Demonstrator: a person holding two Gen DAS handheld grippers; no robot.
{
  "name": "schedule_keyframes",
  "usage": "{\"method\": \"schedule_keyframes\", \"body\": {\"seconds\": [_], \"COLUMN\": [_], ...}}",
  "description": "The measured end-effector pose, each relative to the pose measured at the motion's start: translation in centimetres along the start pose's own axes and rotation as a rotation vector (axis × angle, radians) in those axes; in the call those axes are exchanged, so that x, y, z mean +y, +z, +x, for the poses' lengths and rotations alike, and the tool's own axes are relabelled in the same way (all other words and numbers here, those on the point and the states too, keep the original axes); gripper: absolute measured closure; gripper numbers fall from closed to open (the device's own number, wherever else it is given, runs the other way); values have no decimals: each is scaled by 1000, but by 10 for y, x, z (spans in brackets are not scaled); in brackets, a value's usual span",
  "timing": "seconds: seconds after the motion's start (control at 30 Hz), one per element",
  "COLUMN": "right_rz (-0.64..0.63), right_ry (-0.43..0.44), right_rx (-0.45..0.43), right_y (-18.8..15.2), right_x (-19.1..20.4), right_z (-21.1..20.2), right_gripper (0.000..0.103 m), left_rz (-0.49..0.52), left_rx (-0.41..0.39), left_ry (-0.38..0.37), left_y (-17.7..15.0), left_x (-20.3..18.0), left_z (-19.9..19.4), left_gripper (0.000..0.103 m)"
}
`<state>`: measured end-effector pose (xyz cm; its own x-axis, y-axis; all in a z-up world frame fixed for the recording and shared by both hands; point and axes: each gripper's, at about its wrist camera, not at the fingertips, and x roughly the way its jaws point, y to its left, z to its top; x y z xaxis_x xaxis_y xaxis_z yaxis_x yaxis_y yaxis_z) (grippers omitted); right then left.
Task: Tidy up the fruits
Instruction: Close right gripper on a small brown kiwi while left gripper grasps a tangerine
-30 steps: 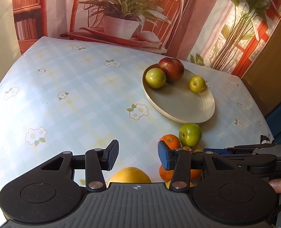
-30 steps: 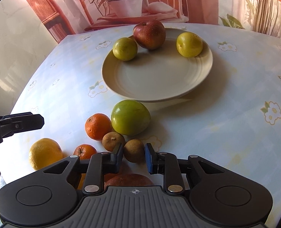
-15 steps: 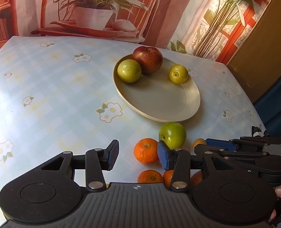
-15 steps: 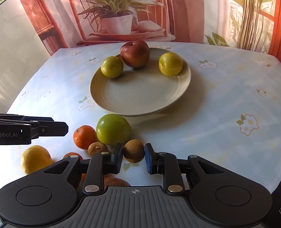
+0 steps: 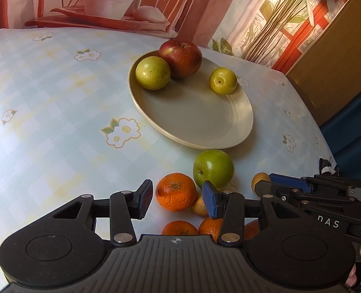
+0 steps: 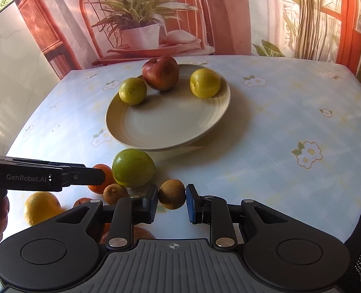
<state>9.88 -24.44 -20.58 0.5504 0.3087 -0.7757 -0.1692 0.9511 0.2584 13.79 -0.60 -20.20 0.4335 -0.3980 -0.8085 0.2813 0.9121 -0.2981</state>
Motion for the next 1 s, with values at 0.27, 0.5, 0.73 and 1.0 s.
{"method": "schedule_keyframes", "body": {"seconds": [0.27, 0.5, 0.73, 1.0], "right_rz": [3, 7, 10, -14], "right_ry": [-3, -4, 3, -1], "right_rx": [4, 7, -6, -51], "right_y": [-1, -1, 1, 18], "right_x": [-1, -3, -6, -8], "right_z": [2, 3, 0, -10], "right_gripper": [81, 81, 81, 81], "left_rz": [29, 59, 72, 72], "left_rx": [12, 12, -18, -110], "left_ry": [19, 18, 55, 81], "left_y": [2, -4, -4, 19], "left_x": [-4, -3, -3, 1], "left_z": [11, 11, -2, -27], "left_gripper": [57, 61, 62, 62]}}
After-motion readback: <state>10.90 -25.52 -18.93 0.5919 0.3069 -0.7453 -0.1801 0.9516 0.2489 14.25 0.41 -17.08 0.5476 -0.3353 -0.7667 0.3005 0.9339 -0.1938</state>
